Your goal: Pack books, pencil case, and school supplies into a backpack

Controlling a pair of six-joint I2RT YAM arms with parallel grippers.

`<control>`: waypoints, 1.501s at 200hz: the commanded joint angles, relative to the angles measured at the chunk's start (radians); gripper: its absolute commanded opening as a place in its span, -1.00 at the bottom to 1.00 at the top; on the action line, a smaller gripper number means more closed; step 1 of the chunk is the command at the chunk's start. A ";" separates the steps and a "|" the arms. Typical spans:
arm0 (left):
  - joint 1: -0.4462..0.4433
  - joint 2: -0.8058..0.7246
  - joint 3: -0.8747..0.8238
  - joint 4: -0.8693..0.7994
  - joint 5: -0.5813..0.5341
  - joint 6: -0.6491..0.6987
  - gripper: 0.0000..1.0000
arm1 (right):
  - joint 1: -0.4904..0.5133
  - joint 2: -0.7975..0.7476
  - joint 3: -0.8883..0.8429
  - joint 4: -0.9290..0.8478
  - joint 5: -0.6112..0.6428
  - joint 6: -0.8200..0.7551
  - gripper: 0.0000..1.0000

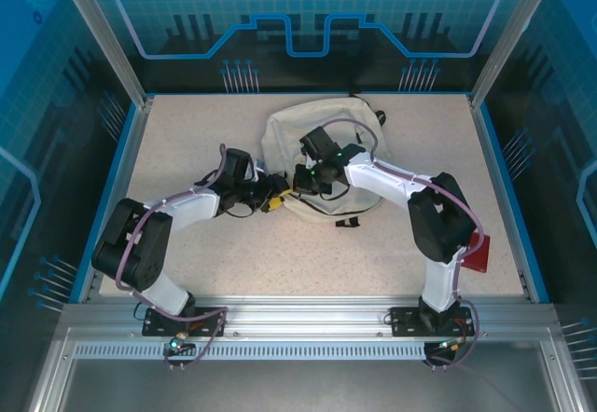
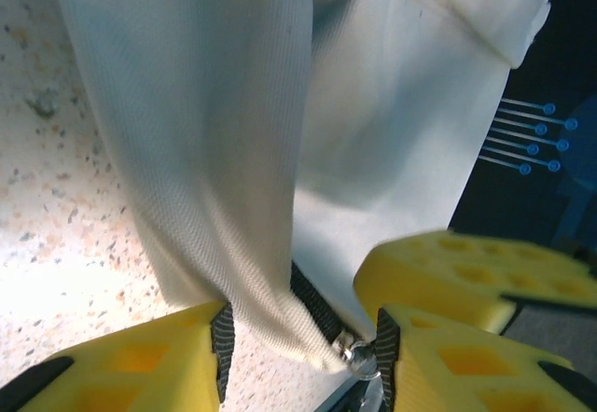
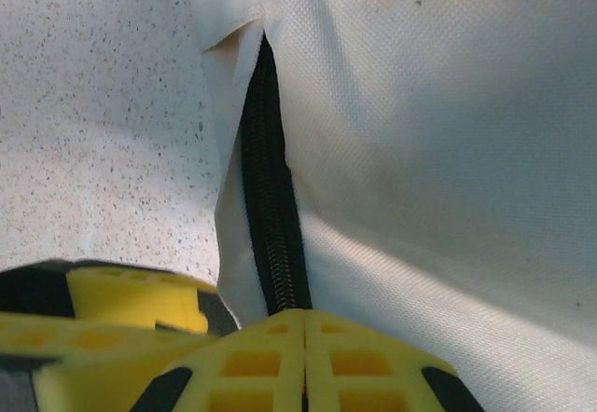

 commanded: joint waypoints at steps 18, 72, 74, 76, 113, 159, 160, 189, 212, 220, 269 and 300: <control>0.011 0.081 0.056 0.002 -0.041 -0.041 -0.05 | 0.004 -0.060 -0.043 0.035 -0.012 0.041 -1.00; 0.011 0.146 0.100 -0.020 -0.048 -0.039 -0.53 | 0.018 -0.086 -0.060 0.009 0.050 0.040 -1.00; 0.010 0.147 0.100 -0.021 -0.048 -0.037 -0.57 | 0.019 -0.088 -0.058 0.003 0.057 0.039 -1.00; 0.010 0.147 0.101 -0.022 -0.050 -0.037 -0.60 | 0.023 -0.089 -0.055 -0.004 0.065 0.035 -1.00; 0.016 0.137 0.117 -0.080 -0.108 -0.001 -1.00 | 0.076 -0.115 -0.015 -0.176 0.299 -0.006 -1.00; 0.041 0.134 0.121 -0.101 -0.126 0.029 -1.00 | 0.111 -0.180 -0.043 -0.318 0.505 0.015 -1.00; 0.041 0.134 0.121 -0.101 -0.126 0.030 -1.00 | 0.110 -0.182 -0.044 -0.320 0.508 0.017 -1.00; 0.050 0.135 0.124 -0.105 -0.126 0.040 -1.00 | 0.114 -0.228 -0.091 -0.355 0.588 0.042 -1.00; 0.058 0.134 0.132 -0.112 -0.129 0.047 -1.00 | 0.111 -0.248 -0.100 -0.377 0.639 0.047 -1.00; 0.062 0.135 0.136 -0.117 -0.130 0.051 -1.00 | 0.108 -0.256 -0.106 -0.378 0.644 0.045 -1.00; 0.095 0.121 0.152 -0.140 -0.138 0.074 -1.00 | 0.087 -0.307 -0.131 -0.384 0.651 0.020 -1.00; 0.112 0.120 0.167 -0.153 -0.136 0.094 -1.00 | 0.089 -0.303 -0.122 -0.304 0.493 -0.088 -1.00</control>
